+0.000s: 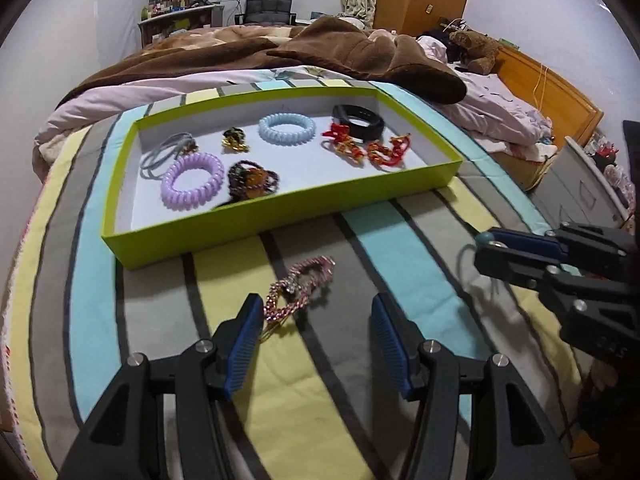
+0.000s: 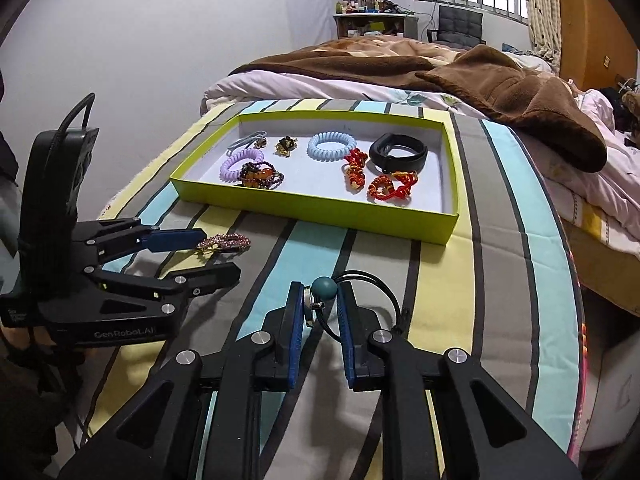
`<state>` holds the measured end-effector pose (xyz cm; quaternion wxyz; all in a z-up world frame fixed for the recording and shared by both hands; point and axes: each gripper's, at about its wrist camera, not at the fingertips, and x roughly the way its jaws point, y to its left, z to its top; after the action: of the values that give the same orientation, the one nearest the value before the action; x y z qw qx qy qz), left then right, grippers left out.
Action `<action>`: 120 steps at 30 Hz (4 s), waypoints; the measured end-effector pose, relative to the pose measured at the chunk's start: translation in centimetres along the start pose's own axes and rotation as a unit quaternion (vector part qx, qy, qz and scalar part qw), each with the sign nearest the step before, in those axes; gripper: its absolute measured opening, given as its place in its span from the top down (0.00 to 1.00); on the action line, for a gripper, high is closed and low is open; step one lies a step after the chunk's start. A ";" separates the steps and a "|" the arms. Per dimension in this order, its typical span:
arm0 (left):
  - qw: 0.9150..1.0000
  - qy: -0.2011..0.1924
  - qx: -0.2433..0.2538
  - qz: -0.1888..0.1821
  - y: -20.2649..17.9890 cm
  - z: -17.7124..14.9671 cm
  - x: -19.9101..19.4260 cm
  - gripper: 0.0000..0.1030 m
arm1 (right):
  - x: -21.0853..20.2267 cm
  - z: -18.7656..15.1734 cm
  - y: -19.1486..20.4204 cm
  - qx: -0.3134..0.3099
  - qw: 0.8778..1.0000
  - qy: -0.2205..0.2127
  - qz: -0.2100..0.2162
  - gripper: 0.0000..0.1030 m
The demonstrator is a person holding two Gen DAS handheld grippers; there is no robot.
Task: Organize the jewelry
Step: 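Close the left tool on the pink beaded hair clip and lift it, then carry the pink clip and black hair tie into the green box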
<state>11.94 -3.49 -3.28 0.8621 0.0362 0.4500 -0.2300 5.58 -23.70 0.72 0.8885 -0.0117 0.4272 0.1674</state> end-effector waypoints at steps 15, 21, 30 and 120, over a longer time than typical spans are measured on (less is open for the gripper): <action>0.998 0.000 -0.051 0.049 0.2 0.1 0.2 0.43 | -0.4 -0.6 -1.0 0.006 1.000 -0.007 0.003 0.84; 0.996 -0.002 -0.048 0.072 -0.3 0.6 1.0 0.43 | -0.3 -0.7 -1.2 0.009 1.000 -0.008 0.009 0.84; 0.994 -0.004 -0.029 0.102 -1.4 0.8 1.4 0.49 | -0.2 -0.8 -1.5 0.008 1.000 -0.009 0.011 0.84; 0.994 -0.051 -0.042 0.088 7.1 8.2 0.9 0.80 | 7.7 10.9 -0.3 -0.059 0.998 -0.012 0.035 0.84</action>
<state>21.66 0.34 -0.20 0.9017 0.0275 0.4097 -0.1352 18.34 -20.02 1.75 0.8849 -0.0472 0.4061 0.2231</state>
